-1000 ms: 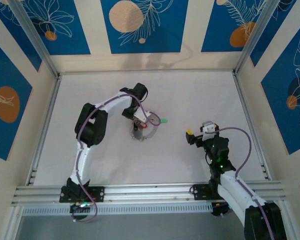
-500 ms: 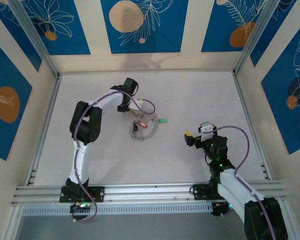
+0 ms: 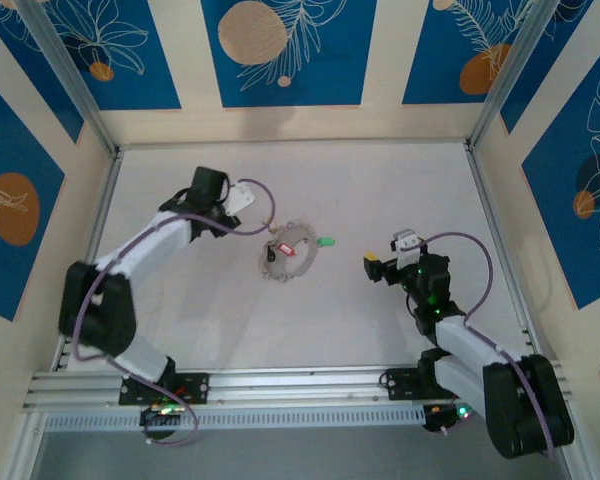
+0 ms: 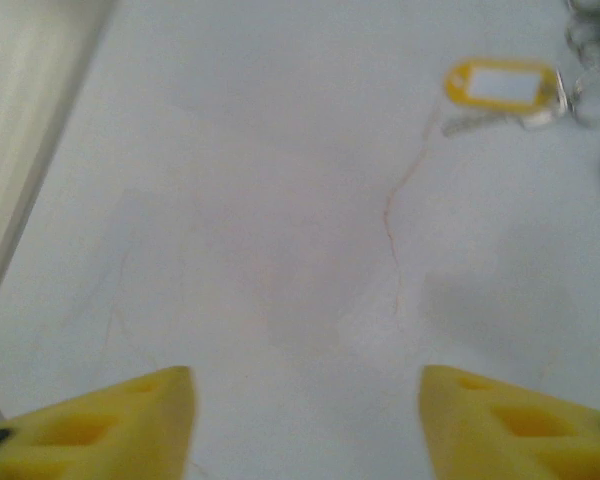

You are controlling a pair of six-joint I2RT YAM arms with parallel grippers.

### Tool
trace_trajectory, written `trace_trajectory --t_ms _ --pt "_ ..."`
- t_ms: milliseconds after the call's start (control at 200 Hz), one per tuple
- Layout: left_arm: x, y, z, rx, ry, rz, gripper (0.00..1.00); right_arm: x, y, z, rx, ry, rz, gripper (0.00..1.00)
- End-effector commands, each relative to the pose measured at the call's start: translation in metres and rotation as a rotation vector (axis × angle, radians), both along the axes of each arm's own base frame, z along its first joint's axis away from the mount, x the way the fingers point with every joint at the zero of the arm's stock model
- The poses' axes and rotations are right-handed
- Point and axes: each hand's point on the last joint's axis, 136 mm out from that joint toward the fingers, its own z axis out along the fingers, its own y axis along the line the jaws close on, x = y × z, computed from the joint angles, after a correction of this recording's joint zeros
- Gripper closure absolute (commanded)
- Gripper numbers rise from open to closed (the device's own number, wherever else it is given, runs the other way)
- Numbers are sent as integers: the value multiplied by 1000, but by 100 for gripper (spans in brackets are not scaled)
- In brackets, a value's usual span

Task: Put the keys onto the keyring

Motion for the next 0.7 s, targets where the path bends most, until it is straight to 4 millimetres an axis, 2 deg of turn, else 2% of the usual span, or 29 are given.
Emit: trace_trajectory --t_ms 0,35,60,75,205,355,535,615,690 --pt "-10 12 18 -289 -106 153 30 16 4 19 53 -68 -3 1" --pt "-17 17 19 -342 -128 176 21 19 4 19 55 -72 -4 1" --pt "-23 21 17 -372 -137 190 4 22 4 19 53 -73 -9 1" --pt "-25 24 16 -387 -143 201 0 24 4 18 52 -72 -11 1" --pt "-44 44 -1 -457 -193 274 0 42 -4 17 50 -73 -53 1" --pt "-49 63 -24 -499 -238 350 0 58 -12 13 45 -61 -82 1" --pt "-37 77 -37 -616 -303 415 0 70 -28 -1 79 -33 -143 1" --pt "-27 78 -43 -634 -291 413 0 74 -34 -9 93 -31 -167 1" --pt "-18 78 -40 -646 -317 407 0 78 -35 -14 97 -4 -168 1"
